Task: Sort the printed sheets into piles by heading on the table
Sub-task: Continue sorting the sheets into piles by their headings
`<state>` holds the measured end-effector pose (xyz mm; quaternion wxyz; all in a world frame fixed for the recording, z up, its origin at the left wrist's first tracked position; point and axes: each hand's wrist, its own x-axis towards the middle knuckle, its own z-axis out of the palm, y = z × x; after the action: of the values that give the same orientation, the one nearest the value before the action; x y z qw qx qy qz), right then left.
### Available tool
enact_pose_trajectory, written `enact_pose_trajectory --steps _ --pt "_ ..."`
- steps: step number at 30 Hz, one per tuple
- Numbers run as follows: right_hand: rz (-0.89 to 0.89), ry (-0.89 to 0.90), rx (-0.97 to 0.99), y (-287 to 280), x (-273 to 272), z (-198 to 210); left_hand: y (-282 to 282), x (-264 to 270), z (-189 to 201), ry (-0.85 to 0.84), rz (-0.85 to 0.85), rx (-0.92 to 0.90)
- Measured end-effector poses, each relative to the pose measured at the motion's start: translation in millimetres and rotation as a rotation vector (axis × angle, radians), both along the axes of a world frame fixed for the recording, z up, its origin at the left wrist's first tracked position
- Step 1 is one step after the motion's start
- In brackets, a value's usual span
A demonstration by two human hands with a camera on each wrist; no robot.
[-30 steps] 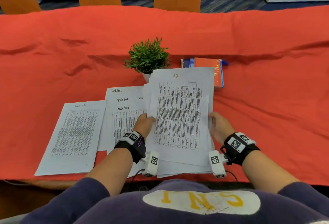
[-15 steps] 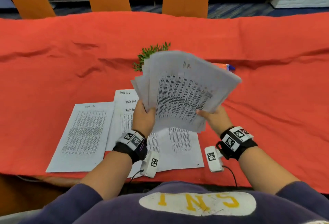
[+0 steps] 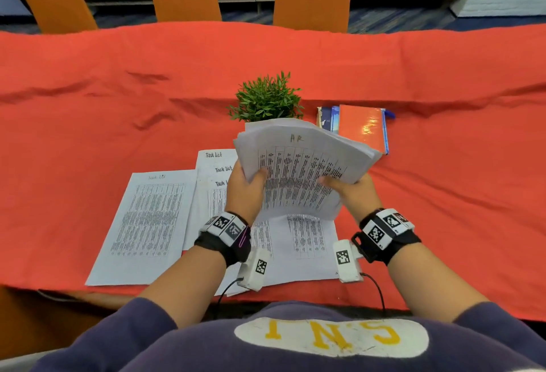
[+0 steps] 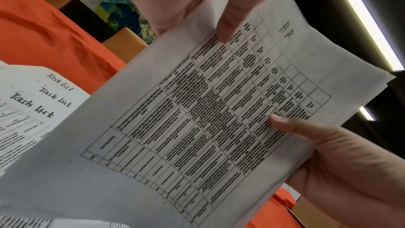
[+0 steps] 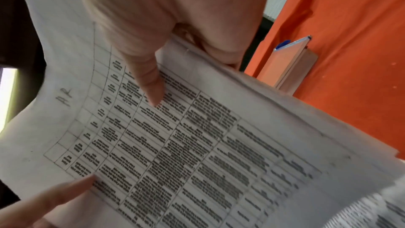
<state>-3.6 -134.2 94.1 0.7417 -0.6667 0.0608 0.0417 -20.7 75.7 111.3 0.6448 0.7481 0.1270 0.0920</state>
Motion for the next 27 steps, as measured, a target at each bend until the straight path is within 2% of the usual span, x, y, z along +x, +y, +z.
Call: enact_pose_trajectory --steps 7,14,19,21,24,27 --pt "0.037 -0.035 0.002 -6 3 13 6 1 4 -0.042 -0.039 -0.082" --pt "0.050 0.004 -0.004 -6 14 -6 12 12 14 -0.066 0.018 -0.092" --pt "0.001 0.095 -0.006 -23 5 -28 37 30 35 -0.144 0.122 -0.395" --pt "-0.069 0.135 0.107 -28 3 -35 45 33 43 -0.171 0.116 -0.491" --pt "-0.130 0.168 0.459 -25 3 -35 46 33 47 -0.168 0.094 -0.604" --pt "-0.090 0.169 0.557 -14 4 -35 39 28 38 -0.086 0.073 -0.701"
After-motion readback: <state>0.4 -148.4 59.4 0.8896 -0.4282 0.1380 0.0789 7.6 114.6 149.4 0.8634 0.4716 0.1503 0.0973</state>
